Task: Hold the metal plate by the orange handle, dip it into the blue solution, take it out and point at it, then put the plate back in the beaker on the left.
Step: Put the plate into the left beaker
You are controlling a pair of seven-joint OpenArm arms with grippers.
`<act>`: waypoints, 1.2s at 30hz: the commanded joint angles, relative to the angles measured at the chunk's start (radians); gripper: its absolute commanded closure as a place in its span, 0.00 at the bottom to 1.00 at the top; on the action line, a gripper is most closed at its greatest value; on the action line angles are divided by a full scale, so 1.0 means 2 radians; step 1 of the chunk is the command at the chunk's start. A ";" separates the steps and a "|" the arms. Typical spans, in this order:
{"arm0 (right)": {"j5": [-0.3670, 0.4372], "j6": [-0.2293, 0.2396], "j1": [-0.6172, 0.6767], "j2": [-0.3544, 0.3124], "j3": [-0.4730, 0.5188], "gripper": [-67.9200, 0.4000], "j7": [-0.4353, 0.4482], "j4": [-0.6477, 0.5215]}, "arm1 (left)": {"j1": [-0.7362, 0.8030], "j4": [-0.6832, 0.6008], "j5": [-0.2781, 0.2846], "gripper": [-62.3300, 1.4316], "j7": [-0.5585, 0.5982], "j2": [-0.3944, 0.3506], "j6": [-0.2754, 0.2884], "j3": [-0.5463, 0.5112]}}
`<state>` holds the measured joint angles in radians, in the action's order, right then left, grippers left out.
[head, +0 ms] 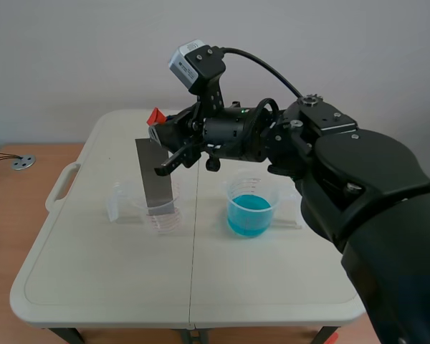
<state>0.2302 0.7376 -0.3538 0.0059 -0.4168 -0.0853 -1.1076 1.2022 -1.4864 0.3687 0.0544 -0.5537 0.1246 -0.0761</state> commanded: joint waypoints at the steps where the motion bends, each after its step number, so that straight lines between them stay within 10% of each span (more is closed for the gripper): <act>1: -0.001 0.004 -0.013 0.003 -0.002 0.97 0.015 0.000 | 0.004 -0.005 0.003 0.95 0.004 0.002 0.001 0.002; 27: -0.035 0.004 -0.011 0.003 -0.002 0.94 0.025 0.031 | 0.004 -0.005 0.003 0.93 0.001 0.002 0.001 0.002; 32: -0.035 0.004 -0.011 0.002 -0.002 0.94 0.025 0.031 | 0.004 -0.005 0.002 0.60 0.001 0.002 0.001 0.002; 36: -0.035 0.004 -0.011 0.002 -0.002 0.94 0.025 0.031 | 0.004 -0.005 -0.028 0.11 0.005 0.002 -0.001 0.001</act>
<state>0.1528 0.7376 -0.3542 0.0059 -0.4168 -0.0460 -1.0424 1.2022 -1.4864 0.3080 0.0502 -0.5537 0.1246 -0.0761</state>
